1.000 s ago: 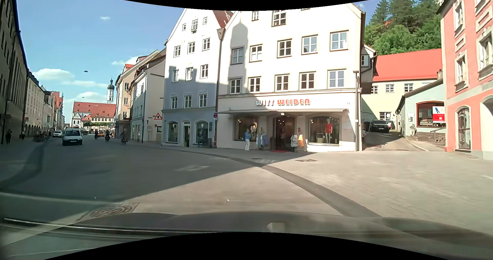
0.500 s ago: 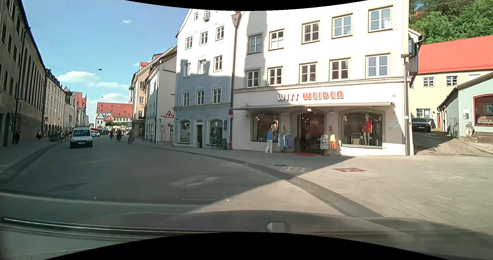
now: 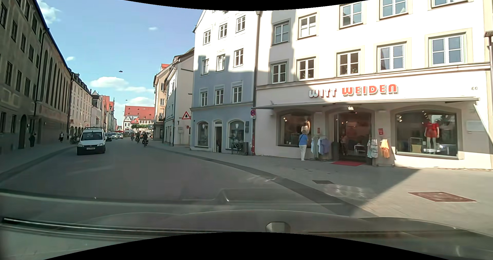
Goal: Follow the waypoints while adhering to traffic rules and regulations
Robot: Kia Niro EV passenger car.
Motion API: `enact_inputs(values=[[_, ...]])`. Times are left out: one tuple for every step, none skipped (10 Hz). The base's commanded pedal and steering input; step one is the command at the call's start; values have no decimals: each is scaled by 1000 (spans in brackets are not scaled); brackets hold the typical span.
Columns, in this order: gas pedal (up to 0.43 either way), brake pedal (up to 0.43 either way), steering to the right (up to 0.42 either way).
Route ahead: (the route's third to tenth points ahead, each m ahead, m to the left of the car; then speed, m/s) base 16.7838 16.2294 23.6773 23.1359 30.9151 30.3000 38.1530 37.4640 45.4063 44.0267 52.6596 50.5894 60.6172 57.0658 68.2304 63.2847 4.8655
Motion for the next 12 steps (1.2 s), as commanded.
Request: enact_inputs(values=[[28, 6, -191], [28, 6, -201], [28, 6, -211], [28, 6, -215], [28, 6, -215], [28, 6, -215], [47, 6, -214], [110, 6, -215], [130, 6, -215], [130, 6, -215], [130, 6, -215], [130, 6, -215]])
